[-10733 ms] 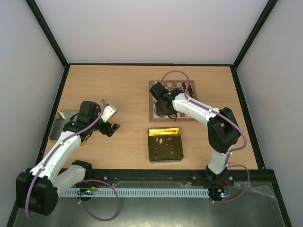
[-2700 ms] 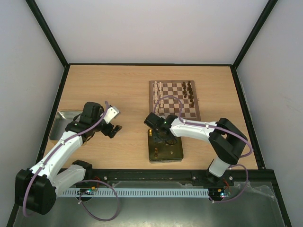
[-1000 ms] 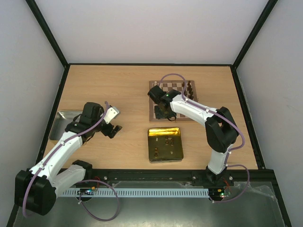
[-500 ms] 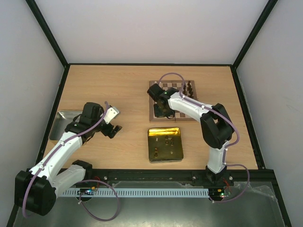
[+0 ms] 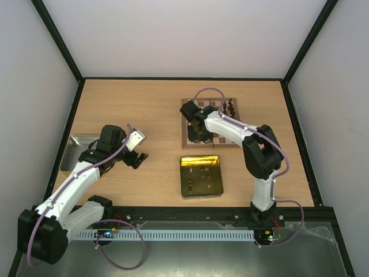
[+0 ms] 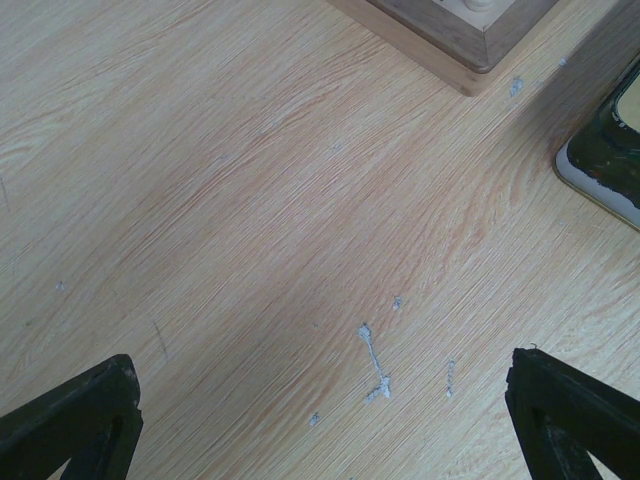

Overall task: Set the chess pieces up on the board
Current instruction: Place the chess piece on the chessboard.

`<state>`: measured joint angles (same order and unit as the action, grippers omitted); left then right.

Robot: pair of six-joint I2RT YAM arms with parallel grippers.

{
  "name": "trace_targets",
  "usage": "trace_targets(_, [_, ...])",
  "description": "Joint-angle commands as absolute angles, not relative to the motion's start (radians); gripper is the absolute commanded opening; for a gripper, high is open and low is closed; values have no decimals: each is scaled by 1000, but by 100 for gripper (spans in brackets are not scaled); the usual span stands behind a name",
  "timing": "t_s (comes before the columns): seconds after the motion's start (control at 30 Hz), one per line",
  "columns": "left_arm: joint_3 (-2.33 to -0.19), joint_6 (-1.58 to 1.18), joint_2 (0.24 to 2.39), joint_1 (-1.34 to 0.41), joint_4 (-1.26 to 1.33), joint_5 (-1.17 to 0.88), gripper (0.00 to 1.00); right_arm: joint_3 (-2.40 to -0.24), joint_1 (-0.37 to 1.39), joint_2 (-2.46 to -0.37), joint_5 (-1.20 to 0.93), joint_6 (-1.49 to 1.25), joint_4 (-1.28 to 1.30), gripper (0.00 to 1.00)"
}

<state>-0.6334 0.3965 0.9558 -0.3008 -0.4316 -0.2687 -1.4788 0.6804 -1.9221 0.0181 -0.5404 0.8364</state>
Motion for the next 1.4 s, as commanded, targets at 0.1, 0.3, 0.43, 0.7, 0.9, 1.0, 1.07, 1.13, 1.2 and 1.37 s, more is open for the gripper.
trace_targets(0.1, [-622,394,941,-305,-428,-277,99,-1511,674,-1954,23,-529,844,11])
trace_targets(0.3, [-623,396,941,-304,-429,-279,99,-1516,673,-1967,23,-527,842,11])
trace_targets(0.43, [-623,396,938,-305,-430,-279,99,-1529,673,-1978,23,-528,845,11])
trace_targets(0.7, [-621,396,936,-305,-430,-281,99,-1536,673,-1988,20,-526,845,12])
trace_targets(0.9, [-621,397,936,-304,-430,-282,99,-1541,670,-1989,17,-525,847,15])
trace_targets(1.0, [-620,398,936,-304,-430,-283,99,-1543,669,-1991,17,-525,847,15])
trace_targets(1.07, [-621,397,936,-304,-430,-282,99,-1545,668,-1990,17,-526,847,15])
trace_targets(1.13, [-621,397,937,-305,-430,-282,99,-1550,667,-1987,22,-527,850,15])
trace_targets(1.2, [-620,397,938,-304,-430,-283,99,-1554,666,-1974,25,-528,854,16])
trace_targets(1.37, [-620,396,940,-304,-428,-280,99,-1531,666,-1915,42,-533,862,18])
